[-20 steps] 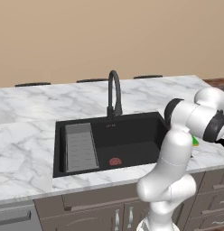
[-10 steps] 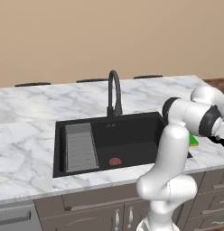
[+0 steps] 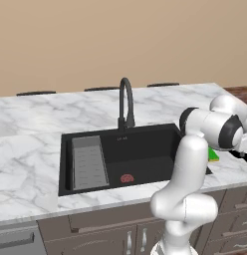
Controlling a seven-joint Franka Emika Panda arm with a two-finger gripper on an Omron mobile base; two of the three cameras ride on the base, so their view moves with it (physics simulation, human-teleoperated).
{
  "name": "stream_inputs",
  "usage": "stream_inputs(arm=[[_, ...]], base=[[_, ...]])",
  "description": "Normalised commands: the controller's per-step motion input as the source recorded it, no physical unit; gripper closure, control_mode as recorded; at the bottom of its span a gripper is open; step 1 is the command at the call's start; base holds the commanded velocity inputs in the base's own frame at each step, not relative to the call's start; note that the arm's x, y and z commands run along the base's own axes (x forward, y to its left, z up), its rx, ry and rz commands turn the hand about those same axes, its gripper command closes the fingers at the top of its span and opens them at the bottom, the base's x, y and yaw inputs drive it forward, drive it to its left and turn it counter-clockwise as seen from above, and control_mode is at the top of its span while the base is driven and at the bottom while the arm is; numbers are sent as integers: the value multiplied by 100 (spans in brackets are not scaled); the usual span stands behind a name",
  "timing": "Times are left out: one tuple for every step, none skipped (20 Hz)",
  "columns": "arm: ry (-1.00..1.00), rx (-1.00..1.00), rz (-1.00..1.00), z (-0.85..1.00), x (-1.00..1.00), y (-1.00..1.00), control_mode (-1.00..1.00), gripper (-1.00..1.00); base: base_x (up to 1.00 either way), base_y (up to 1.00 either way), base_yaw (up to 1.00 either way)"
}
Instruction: Pick the pan and sponge and place them into the sink. Then turn on the water.
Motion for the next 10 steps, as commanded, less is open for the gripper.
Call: stream_inputs(arm=[[0, 0, 7, -12, 0, -8, -100, -100], [0, 0, 7, -13, 0, -6, -100, -100], [0, 0, 6, -17, 0, 0, -100, -100], [0, 0, 5, -19, 0, 0, -100, -100], [0, 0, 5, -18, 0, 0, -100, -100], [0, 0, 5, -17, 0, 0, -100, -100], [0, 0, 5, -17, 0, 0, -100, -100], [0, 0, 5, -18, 0, 0, -100, -100], [1, 0, 4, -20, 0, 0, -100, -100], [1, 0, 4, -20, 0, 1, -100, -100]], base=[[0, 0, 0], [0, 0, 0], [0, 0, 0], [0, 0, 0], [0, 0, 0], [0, 0, 0], [0, 0, 0], [0, 0, 0], [0, 0, 0], [0, 0, 0]])
